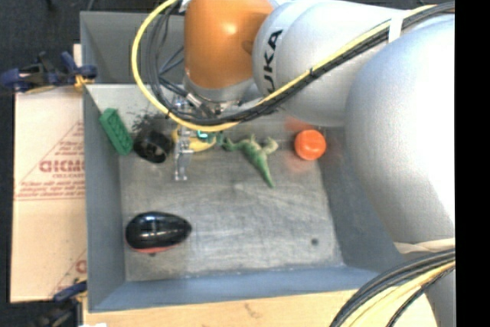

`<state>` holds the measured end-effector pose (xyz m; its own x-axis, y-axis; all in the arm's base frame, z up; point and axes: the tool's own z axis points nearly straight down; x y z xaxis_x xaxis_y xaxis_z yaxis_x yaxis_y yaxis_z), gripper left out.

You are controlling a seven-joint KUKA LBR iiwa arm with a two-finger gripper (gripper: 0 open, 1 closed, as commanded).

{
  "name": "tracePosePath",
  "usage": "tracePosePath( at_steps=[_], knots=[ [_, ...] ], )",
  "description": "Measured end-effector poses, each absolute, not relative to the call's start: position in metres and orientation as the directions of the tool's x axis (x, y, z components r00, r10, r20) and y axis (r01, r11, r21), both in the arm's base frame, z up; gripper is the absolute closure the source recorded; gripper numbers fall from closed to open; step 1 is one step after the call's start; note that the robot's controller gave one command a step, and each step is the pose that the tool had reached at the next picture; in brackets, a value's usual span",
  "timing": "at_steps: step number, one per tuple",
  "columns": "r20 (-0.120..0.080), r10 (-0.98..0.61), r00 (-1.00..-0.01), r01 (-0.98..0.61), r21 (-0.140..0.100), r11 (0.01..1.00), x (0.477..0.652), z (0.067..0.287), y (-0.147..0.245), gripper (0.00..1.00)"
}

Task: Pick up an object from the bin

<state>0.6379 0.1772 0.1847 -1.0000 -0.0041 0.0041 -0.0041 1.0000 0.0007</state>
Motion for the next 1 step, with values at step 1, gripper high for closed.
tracePosePath(
  at_steps=[1],
  knots=[
    [-0.004, -0.001, -1.000, -0.001, 0.002, 1.000, 0.6397, 0.1901, 0.1764, 0.00]
  ],
)
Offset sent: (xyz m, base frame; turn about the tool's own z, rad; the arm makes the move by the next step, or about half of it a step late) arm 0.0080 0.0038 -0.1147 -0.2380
